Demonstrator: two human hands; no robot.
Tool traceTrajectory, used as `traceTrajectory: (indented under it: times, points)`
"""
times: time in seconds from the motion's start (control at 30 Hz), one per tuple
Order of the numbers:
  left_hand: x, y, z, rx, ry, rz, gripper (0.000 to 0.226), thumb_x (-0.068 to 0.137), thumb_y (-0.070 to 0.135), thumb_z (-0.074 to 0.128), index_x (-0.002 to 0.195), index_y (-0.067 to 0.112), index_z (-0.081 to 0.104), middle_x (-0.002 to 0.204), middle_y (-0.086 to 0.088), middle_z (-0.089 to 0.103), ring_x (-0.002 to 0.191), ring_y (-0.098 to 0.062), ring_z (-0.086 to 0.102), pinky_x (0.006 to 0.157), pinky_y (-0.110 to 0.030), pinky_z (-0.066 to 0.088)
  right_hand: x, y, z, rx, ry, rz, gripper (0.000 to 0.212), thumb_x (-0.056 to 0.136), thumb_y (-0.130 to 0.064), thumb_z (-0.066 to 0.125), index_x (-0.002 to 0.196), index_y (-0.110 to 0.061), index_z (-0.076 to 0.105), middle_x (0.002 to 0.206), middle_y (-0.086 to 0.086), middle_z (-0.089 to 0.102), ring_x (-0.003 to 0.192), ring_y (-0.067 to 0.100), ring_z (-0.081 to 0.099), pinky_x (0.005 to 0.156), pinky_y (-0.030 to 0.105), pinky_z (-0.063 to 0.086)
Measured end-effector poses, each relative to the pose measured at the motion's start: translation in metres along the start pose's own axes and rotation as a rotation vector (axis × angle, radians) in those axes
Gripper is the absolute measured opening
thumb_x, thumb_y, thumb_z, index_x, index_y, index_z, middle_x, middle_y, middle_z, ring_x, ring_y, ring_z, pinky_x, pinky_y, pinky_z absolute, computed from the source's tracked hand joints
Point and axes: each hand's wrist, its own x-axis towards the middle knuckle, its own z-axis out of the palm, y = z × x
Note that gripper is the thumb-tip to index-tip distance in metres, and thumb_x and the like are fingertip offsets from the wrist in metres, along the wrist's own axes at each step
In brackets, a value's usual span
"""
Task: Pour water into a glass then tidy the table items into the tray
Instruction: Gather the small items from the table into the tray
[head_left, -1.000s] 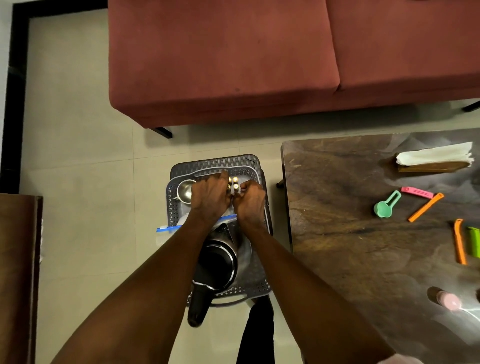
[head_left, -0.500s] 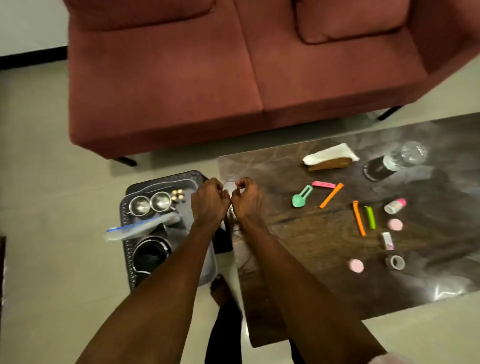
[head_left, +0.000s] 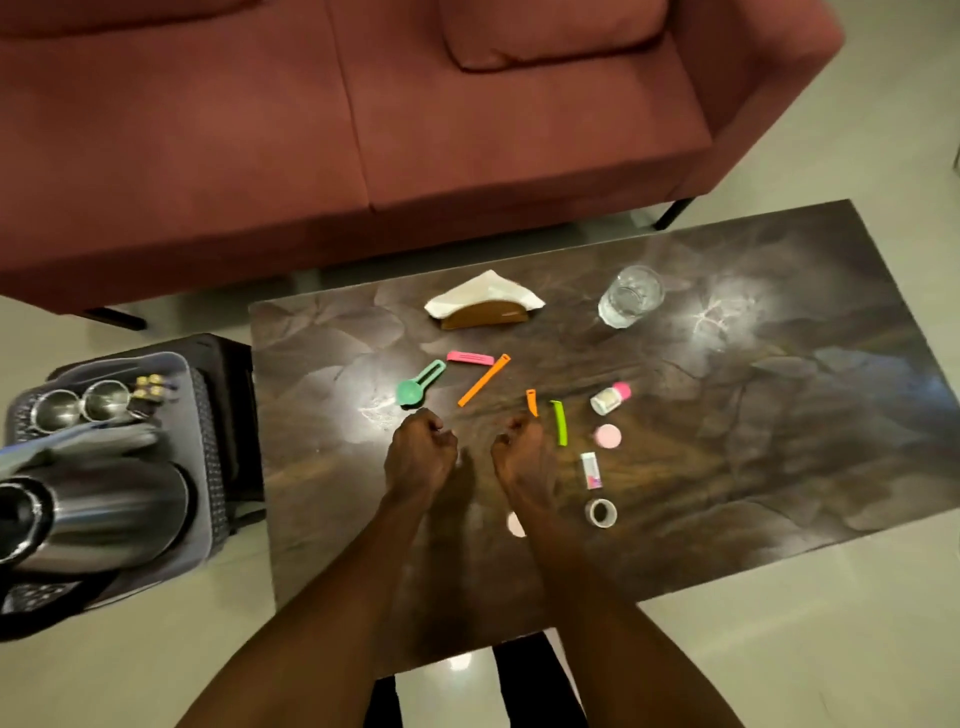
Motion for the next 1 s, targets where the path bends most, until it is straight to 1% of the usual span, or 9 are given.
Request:
traceTrajectory:
  times: [0.17, 0.23, 0.33, 0.4, 0.57, 0.67, 0.83, 0.93, 1.0]
  points:
    - [0.008, 0.031, 0.049, 0.061, -0.016, 0.037, 0.015, 0.088, 0.026, 0.064, 0.099, 0.015, 0.064, 0.105, -0.007, 0.067, 0.101, -0.028, 0.062, 0.083, -0.038, 0.051, 0.035, 0.045, -0.029, -0.100, 0.034, -0.021, 0.031, 0.084, -0.014, 0.063, 0.114, -0.004, 0.060, 0.115, 0.020, 0.059, 0.114, 0.039, 0.052, 0.094, 0.040, 0.040]
    - [0.017, 0.035, 0.063, 0.109, -0.002, 0.070, 0.015, 0.090, 0.027, 0.063, 0.099, 0.015, 0.063, 0.106, -0.007, 0.065, 0.101, -0.028, 0.062, 0.080, -0.038, 0.049, 0.049, 0.054, -0.032, -0.123, 0.053, -0.011, 0.030, 0.089, -0.015, 0.060, 0.116, -0.003, 0.059, 0.119, 0.020, 0.056, 0.116, 0.039, 0.051, 0.095, 0.041, 0.041]
    - [0.029, 0.037, 0.078, 0.136, 0.042, 0.082, 0.014, 0.090, 0.026, 0.063, 0.097, 0.014, 0.062, 0.103, -0.007, 0.063, 0.097, -0.028, 0.062, 0.074, -0.035, 0.045, 0.064, 0.063, -0.030, -0.136, 0.080, -0.055, 0.021, 0.093, -0.014, 0.054, 0.110, -0.003, 0.060, 0.116, 0.018, 0.058, 0.112, 0.038, 0.053, 0.090, 0.042, 0.042]
    - [0.034, 0.037, 0.085, 0.160, 0.065, 0.076, 0.013, 0.090, 0.025, 0.064, 0.096, 0.014, 0.061, 0.104, -0.007, 0.061, 0.095, -0.028, 0.062, 0.072, -0.035, 0.044, 0.071, 0.065, -0.026, -0.136, 0.093, -0.101, 0.022, 0.092, -0.014, 0.053, 0.109, -0.005, 0.061, 0.114, 0.017, 0.060, 0.108, 0.038, 0.055, 0.086, 0.043, 0.045]
    - [0.042, 0.028, 0.087, 0.242, 0.140, 0.086, 0.018, 0.093, 0.024, 0.061, 0.103, 0.012, 0.053, 0.112, -0.009, 0.050, 0.093, -0.031, 0.061, 0.072, -0.040, 0.047, 0.077, 0.062, -0.015, -0.162, -0.011, -0.119, 0.020, 0.088, -0.030, 0.066, 0.091, -0.011, 0.062, 0.095, 0.008, 0.070, 0.093, 0.033, 0.066, 0.075, 0.038, 0.052]
    - [0.050, 0.024, 0.083, 0.262, 0.185, 0.109, 0.022, 0.093, 0.024, 0.062, 0.108, 0.012, 0.051, 0.114, -0.008, 0.047, 0.093, -0.031, 0.061, 0.068, -0.040, 0.046, 0.081, 0.060, -0.008, -0.191, -0.010, -0.105, 0.024, 0.087, -0.034, 0.070, 0.092, -0.012, 0.063, 0.096, 0.008, 0.069, 0.091, 0.032, 0.066, 0.075, 0.036, 0.051]
    - [0.071, 0.025, 0.082, 0.322, 0.150, 0.142, 0.023, 0.091, 0.026, 0.064, 0.108, 0.012, 0.057, 0.114, -0.009, 0.053, 0.098, -0.031, 0.060, 0.069, -0.044, 0.047, 0.087, 0.061, 0.000, -0.225, 0.003, -0.092, 0.015, 0.088, -0.022, 0.066, 0.096, -0.010, 0.063, 0.098, 0.012, 0.070, 0.093, 0.035, 0.066, 0.076, 0.035, 0.050]
    - [0.078, 0.018, 0.084, 0.338, 0.113, 0.147, 0.017, 0.092, 0.022, 0.060, 0.105, 0.010, 0.059, 0.108, -0.010, 0.060, 0.098, -0.033, 0.061, 0.072, -0.043, 0.047, 0.087, 0.062, 0.001, -0.154, -0.014, -0.075, 0.015, 0.084, -0.021, 0.069, 0.093, -0.009, 0.065, 0.094, 0.010, 0.071, 0.090, 0.032, 0.067, 0.079, 0.034, 0.052]
    - [0.079, 0.016, 0.085, 0.343, 0.092, 0.139, 0.018, 0.092, 0.022, 0.059, 0.104, 0.009, 0.059, 0.107, -0.012, 0.060, 0.099, -0.034, 0.061, 0.076, -0.043, 0.049, 0.084, 0.061, 0.002, -0.080, -0.008, -0.052, 0.016, 0.082, -0.022, 0.070, 0.091, -0.010, 0.066, 0.091, 0.008, 0.071, 0.089, 0.030, 0.068, 0.080, 0.039, 0.055]
